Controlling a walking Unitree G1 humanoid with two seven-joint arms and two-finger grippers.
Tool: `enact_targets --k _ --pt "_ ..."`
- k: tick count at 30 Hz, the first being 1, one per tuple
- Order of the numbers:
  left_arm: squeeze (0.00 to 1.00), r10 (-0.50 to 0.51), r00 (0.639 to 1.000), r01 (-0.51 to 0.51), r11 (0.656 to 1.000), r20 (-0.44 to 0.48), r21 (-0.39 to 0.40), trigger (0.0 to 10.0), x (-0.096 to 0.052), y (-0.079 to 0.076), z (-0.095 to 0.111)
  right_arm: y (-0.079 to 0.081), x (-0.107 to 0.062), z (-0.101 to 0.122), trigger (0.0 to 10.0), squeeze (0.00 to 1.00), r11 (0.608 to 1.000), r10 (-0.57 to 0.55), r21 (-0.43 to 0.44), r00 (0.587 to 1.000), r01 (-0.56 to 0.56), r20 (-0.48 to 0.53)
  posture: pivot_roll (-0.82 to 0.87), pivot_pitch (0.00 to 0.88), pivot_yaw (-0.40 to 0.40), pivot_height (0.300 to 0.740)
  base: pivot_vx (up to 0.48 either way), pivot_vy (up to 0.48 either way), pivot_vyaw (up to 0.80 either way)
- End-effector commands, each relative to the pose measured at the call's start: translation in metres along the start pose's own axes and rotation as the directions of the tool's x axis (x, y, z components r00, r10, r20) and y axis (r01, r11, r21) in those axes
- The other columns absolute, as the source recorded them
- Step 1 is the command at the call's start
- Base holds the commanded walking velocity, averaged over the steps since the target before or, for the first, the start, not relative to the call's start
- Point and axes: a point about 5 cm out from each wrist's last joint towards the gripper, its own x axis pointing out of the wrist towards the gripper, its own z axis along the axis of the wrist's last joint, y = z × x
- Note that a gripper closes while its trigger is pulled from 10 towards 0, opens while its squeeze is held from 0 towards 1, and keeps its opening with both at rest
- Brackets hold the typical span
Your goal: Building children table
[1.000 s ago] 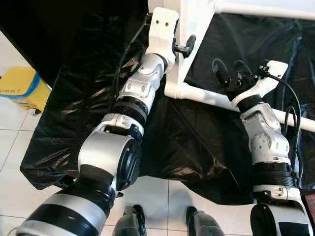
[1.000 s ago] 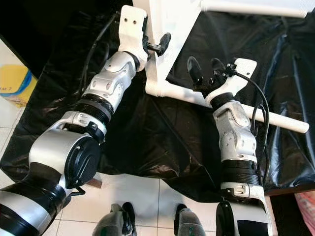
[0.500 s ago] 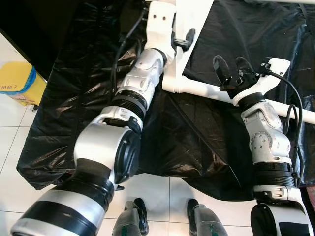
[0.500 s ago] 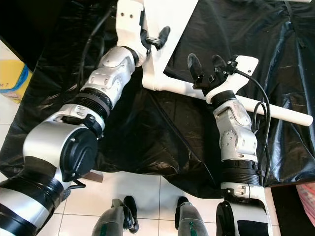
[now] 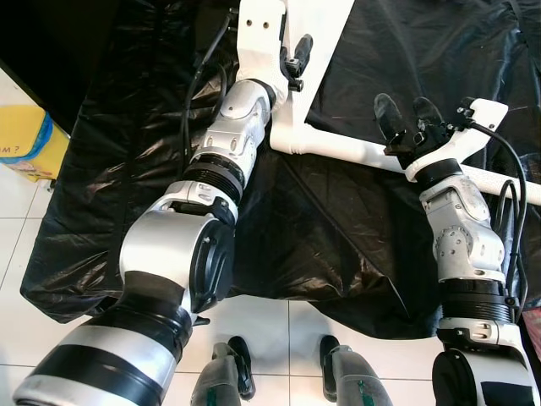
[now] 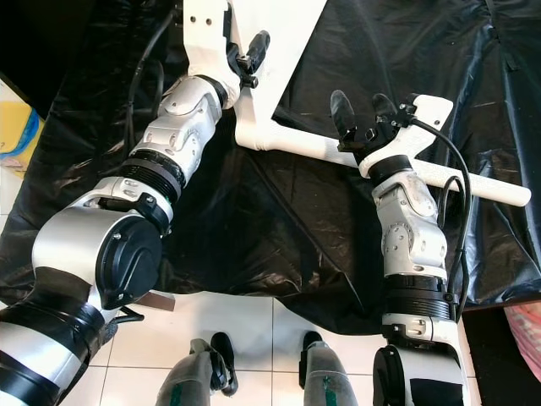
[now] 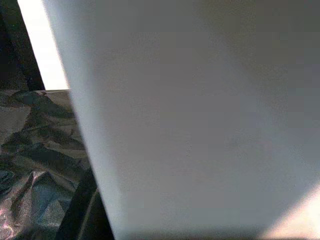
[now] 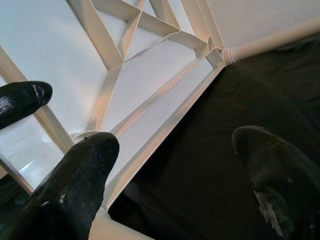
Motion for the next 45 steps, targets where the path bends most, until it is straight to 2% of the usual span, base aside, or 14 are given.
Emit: enact_targets --k 1,8,12,20,22,23,25,28,29,32,34,38,41,45 --pt "0.0 0.221 0.975 -0.221 0.975 0.006 -0.02 0.0 -0.005 0.016 -0.005 -0.003 -0.004 -0.006 10.0 0.0 1.0 -0.016 0.008 1.0 0.016 -0.013 -0.22 0.311 0.041 0.74 0.0 0.0 0.0" --pt "0.0 0.17 0.982 -0.166 0.985 0.084 -0.052 0.0 -0.011 0.019 -0.001 -0.01 -0.015 -0.013 10.0 0.0 0.999 -0.043 -0.003 0.998 0.043 -0.048 -0.2 0.302 0.029 0.74 0.0 0.0 0.0" --pt "0.0 0.091 0.977 -0.083 0.995 0.191 -0.052 0.0 -0.026 0.016 -0.001 -0.017 -0.027 -0.024 10.0 0.0 0.997 -0.07 -0.02 0.993 0.068 -0.092 -0.17 0.295 0.019 0.74 0.0 0.0 0.0" --pt "0.0 0.062 0.97 -0.056 0.998 0.237 -0.03 0.0 -0.052 0.017 -0.002 -0.02 -0.035 -0.035 10.0 0.0 0.996 -0.083 -0.025 0.988 0.08 -0.133 -0.15 0.287 0.001 0.74 0.0 0.0 0.0" --pt "0.0 0.074 0.966 -0.072 0.997 0.248 -0.019 0.0 -0.06 0.02 0.0 -0.021 -0.037 -0.039 10.0 0.0 0.996 -0.083 -0.025 0.986 0.08 -0.146 -0.14 0.283 -0.007 0.74 0.0 0.0 0.0" --pt "0.0 0.099 0.959 -0.102 0.995 0.264 -0.005 0.0 -0.075 0.026 0.005 -0.022 -0.039 -0.044 10.0 0.0 0.997 -0.081 -0.027 0.982 0.078 -0.168 -0.13 0.278 -0.019 0.74 0.0 0.0 0.0" --pt "0.0 0.099 0.959 -0.102 0.995 0.264 -0.005 0.0 -0.075 0.026 0.005 -0.022 -0.039 -0.044 10.0 0.0 0.997 -0.081 -0.027 0.982 0.078 -0.168 -0.13 0.278 -0.019 0.74 0.0 0.0 0.0" --pt "0.0 0.152 0.948 -0.162 0.987 0.281 0.016 0.0 -0.095 0.034 0.014 -0.023 -0.042 -0.054 10.0 0.0 0.997 -0.082 -0.028 0.976 0.078 -0.202 -0.12 0.269 -0.034 0.74 0.0 0.0 0.0" --pt "0.0 0.152 0.948 -0.162 0.987 0.281 0.016 0.0 -0.095 0.034 0.014 -0.023 -0.042 -0.054 10.0 0.0 0.997 -0.082 -0.028 0.976 0.078 -0.202 -0.12 0.269 -0.034 0.74 0.0 0.0 0.0" --pt "0.0 0.223 0.928 -0.251 0.966 0.3 0.061 0.0 -0.126 0.04 0.034 -0.029 -0.046 -0.069 10.0 0.0 0.996 -0.094 -0.033 0.962 0.088 -0.256 -0.07 0.247 -0.061 0.74 0.0 0.0 0.0" --pt "0.0 0.243 0.923 -0.278 0.957 0.3 0.079 0.0 -0.132 0.041 0.038 -0.03 -0.045 -0.072 10.0 0.0 0.996 -0.093 -0.03 0.959 0.088 -0.267 -0.05 0.237 -0.065 0.74 0.0 0.0 0.0" --pt "0.0 0.269 0.92 -0.304 0.948 0.284 0.088 0.0 -0.146 0.041 0.045 -0.031 -0.041 -0.076 10.0 0.0 0.997 -0.082 -0.034 0.959 0.075 -0.273 -0.03 0.215 -0.072 0.74 0.0 0.0 0.0" --pt "0.0 0.302 0.918 -0.332 0.939 0.256 0.084 0.0 -0.166 0.031 0.05 -0.031 -0.034 -0.08 10.0 0.0 0.998 -0.063 -0.034 0.958 0.056 -0.279 0.01 0.176 -0.086 0.74 0.0 0.0 0.0" --pt "0.0 0.33 0.925 -0.351 0.932 0.189 0.09 0.0 -0.178 0.022 0.041 -0.029 -0.029 -0.086 10.0 0.0 0.998 -0.049 -0.038 0.957 0.04 -0.285 0.03 0.15 -0.086 0.74 0.0 0.0 0.0"
